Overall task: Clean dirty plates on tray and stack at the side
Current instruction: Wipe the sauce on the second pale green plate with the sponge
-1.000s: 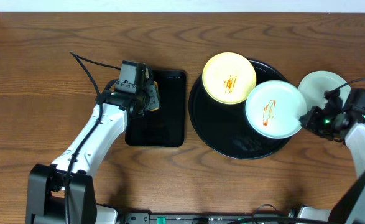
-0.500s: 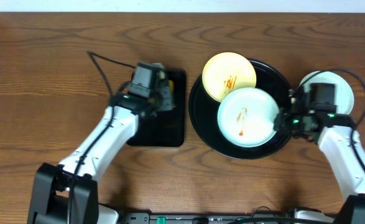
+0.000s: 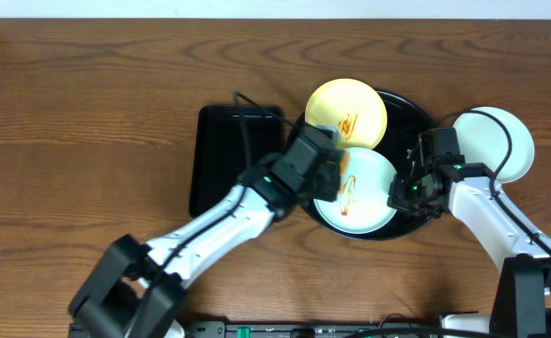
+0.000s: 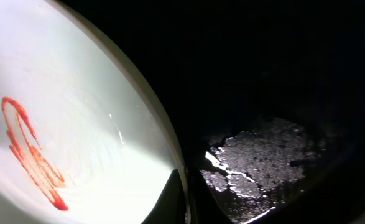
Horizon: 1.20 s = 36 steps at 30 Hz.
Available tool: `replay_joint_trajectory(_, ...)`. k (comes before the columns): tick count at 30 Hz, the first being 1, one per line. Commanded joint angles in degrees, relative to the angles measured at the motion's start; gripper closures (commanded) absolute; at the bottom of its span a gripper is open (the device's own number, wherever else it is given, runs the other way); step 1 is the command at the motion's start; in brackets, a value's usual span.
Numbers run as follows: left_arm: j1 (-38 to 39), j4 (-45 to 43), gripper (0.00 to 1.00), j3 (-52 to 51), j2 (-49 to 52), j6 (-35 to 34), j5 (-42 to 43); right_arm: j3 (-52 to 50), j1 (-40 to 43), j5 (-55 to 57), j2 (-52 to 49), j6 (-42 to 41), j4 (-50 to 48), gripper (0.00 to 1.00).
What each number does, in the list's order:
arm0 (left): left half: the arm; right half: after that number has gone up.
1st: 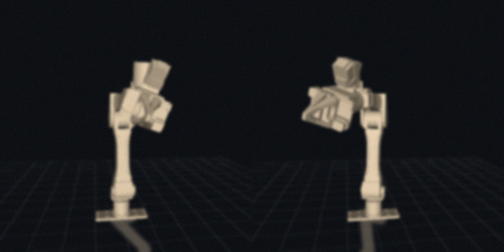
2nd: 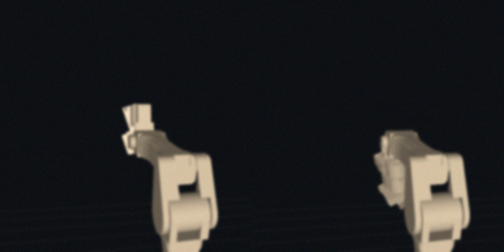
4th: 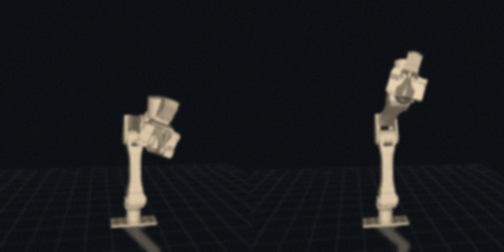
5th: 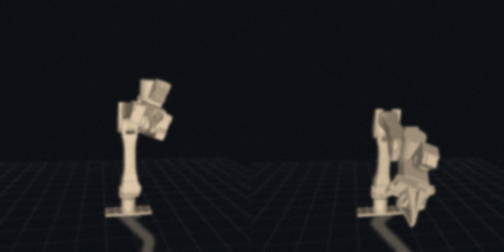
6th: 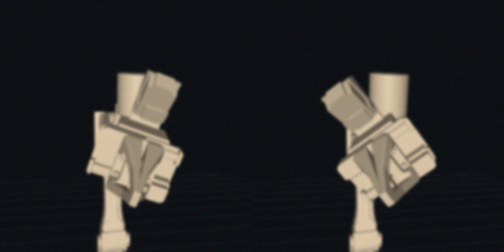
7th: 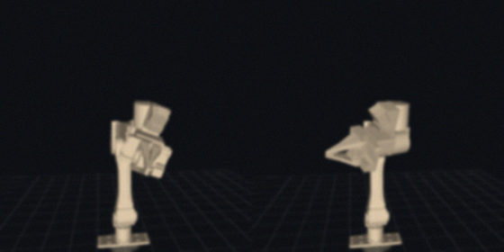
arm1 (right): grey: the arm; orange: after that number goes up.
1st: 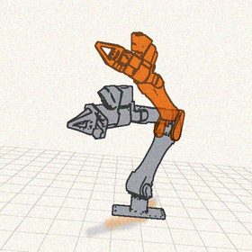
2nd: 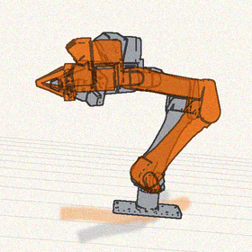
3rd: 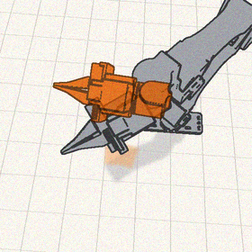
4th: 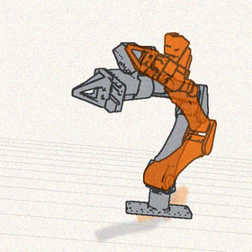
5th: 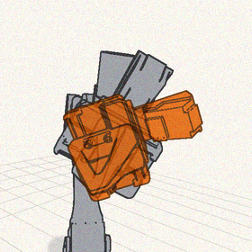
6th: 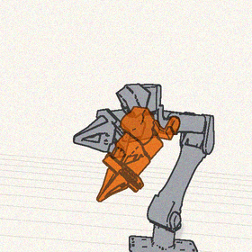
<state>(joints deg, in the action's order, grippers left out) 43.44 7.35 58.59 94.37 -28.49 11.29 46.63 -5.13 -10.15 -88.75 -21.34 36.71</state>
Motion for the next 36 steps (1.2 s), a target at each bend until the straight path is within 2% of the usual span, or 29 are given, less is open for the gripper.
replay_joint_trajectory(1, 3.8, -3.5, 0.93, 0.1, 3.3, -3.6, 0.0, -0.4, -1.4, 0.7, -0.5, -1.9, 0.1, 0.99)
replay_joint_trajectory(7, 7.3, -9.1, 0.93, 0.1, 10.0, -4.7, 0.0, -0.4, -1.5, 0.7, -0.5, -2.0, 0.2, 0.99)
replay_joint_trajectory(17, 6.8, -8.5, 0.93, 0.1, 15.6, -5.0, -1.5, -0.4, -1.5, -0.4, -0.5, -2.0, 0.2, 0.99)
replay_joint_trajectory(23, 3.5, -2.7, 0.93, 0.2, 15.6, -5.0, -7.9, -0.4, -1.5, -0.4, -0.5, -2.0, 0.2, 0.99)
replay_joint_trajectory(26, 1.4, -1.6, 0.93, 0.2, 15.5, -4.5, -7.9, -0.4, -1.5, -0.4, -0.5, -2.0, 0.2, 0.99)
replay_joint_trajectory(29, -0.2, -2.1, 0.92, 0.2, 14.1, -1.2, -7.9, -0.4, -1.5, -0.4, -0.5, -2.0, 0.2, 0.99)
replay_joint_trajectory(32, -1.8, -2.2, 0.92, 0.3, 11.1, 1.3, -7.9, -0.4, -1.5, -0.4, -0.5, -2.0, 0.2, 0.99)
replay_joint_trajectory(36, -4.1, -0.7, 0.92, 0.3, 5.2, 1.3, -6.4, -0.4, -1.5, -0.4, -0.5, -2.0, 0.2, 0.99)
